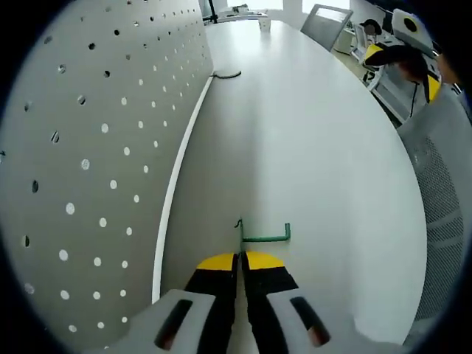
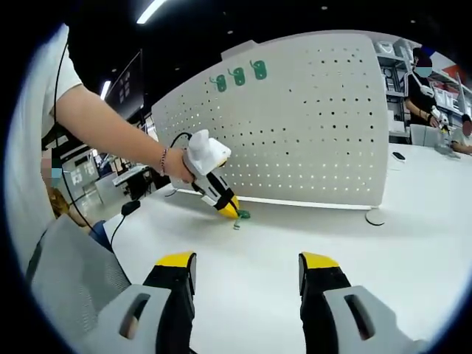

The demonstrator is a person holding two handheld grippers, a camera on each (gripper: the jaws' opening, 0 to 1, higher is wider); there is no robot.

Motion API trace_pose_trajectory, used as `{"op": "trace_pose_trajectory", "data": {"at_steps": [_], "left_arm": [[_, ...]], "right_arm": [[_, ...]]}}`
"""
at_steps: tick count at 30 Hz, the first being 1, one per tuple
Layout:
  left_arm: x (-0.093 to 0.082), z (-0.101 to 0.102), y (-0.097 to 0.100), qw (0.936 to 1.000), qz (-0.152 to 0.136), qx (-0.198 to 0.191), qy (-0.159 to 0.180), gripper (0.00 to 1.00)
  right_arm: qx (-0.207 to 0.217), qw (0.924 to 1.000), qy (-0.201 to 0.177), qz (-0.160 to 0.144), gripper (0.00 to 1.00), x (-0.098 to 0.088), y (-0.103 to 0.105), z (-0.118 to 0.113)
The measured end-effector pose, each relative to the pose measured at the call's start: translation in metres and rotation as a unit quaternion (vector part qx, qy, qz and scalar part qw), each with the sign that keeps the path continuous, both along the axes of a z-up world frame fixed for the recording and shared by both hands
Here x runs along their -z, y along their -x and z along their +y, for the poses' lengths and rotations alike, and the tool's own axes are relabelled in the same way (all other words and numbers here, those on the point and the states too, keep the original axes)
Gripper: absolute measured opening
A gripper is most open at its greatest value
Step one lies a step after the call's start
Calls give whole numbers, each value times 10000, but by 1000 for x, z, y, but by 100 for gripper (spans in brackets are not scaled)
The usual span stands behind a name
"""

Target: Insert the hook assembly into the mounting plate slot until the hook locks in place.

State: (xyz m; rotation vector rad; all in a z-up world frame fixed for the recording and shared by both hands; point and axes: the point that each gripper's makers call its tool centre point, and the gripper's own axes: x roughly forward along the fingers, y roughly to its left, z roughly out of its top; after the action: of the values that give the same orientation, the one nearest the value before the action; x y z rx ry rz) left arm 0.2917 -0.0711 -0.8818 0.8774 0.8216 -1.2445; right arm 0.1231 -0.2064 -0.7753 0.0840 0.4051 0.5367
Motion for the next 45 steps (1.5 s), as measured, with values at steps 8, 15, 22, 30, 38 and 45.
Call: {"op": "trace_pose_trajectory", "data": {"at_steps": [8,15,22,30,38,45], "left_arm": [[0,0,0,10000,-27,44,18,3],[0,-1,-1,9999,-100,43,99,3],[-8,-4,0,9990,-125,-3,432,3],[-15,-4,0,9976,-184,-91,662,3],[-31,-6,-2,9949,-369,-185,925,3],[-40,-8,-1,9927,-473,-254,1081,3]], "right_arm": [[-5,10000,2,0,54,0,0,0],[11,10000,0,1,54,0,-1,-1],[57,10000,-43,20,54,1,0,-3],[58,10000,-57,7,54,0,-1,-3],[9,10000,-37,-13,54,0,-2,0],[-14,10000,-41,-37,54,-3,-3,2]]}}
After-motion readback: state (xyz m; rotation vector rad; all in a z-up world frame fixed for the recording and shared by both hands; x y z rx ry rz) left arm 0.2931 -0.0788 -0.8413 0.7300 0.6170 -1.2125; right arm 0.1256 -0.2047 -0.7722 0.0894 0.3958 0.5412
